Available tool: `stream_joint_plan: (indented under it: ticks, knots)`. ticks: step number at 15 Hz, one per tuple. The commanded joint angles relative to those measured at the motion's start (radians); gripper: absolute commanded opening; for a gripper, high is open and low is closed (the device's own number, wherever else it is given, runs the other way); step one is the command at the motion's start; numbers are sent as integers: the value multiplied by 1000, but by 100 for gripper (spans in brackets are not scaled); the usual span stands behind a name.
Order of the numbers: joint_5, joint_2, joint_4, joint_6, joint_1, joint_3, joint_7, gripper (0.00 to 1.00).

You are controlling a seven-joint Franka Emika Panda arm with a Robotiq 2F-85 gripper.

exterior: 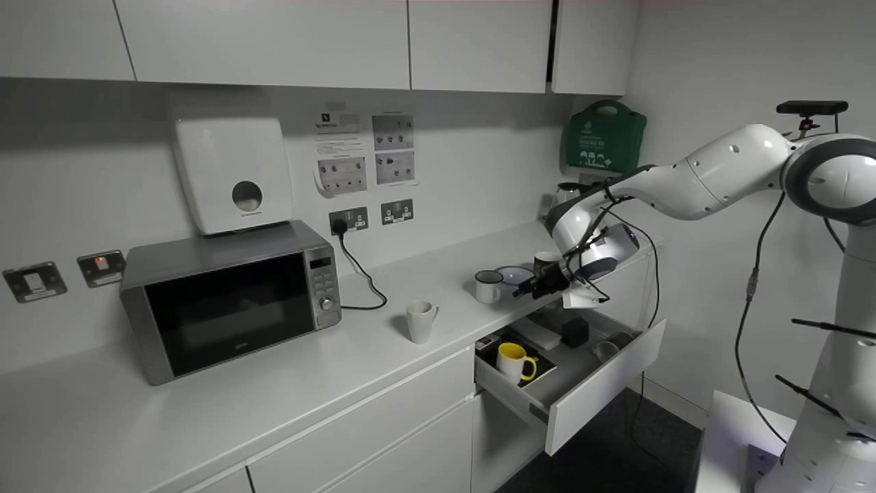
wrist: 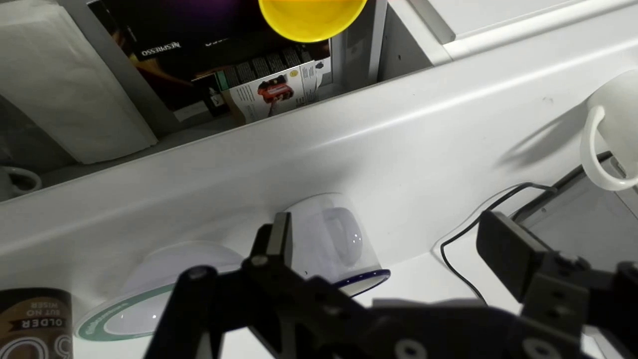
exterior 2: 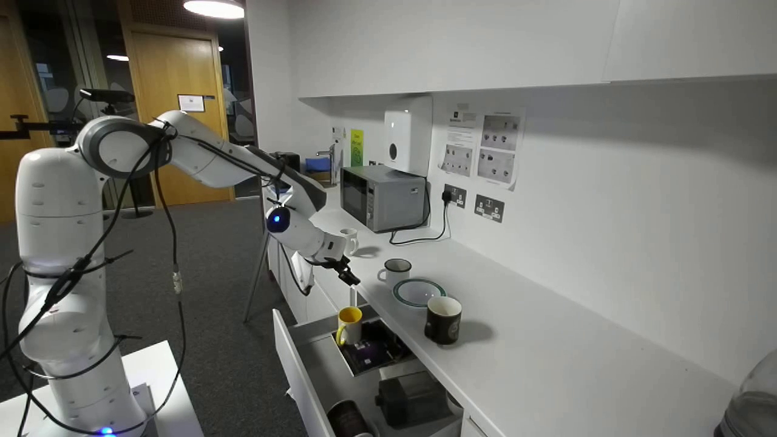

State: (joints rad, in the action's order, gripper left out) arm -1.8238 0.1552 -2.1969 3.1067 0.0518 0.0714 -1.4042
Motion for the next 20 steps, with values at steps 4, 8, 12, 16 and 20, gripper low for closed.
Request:
stream_joint_plan:
  ticks: [4, 8, 12, 16, 20]
  knots:
    - [-29, 10, 62, 23, 0, -21, -59, 100]
    - [-32, 38, 114, 39, -6, -32, -69, 100]
    - [-35, 82, 177, 69, -14, -38, -74, 100]
    - [-35, 128, 242, 111, -24, -42, -71, 100]
    - [-26, 174, 306, 169, -42, -49, -65, 100]
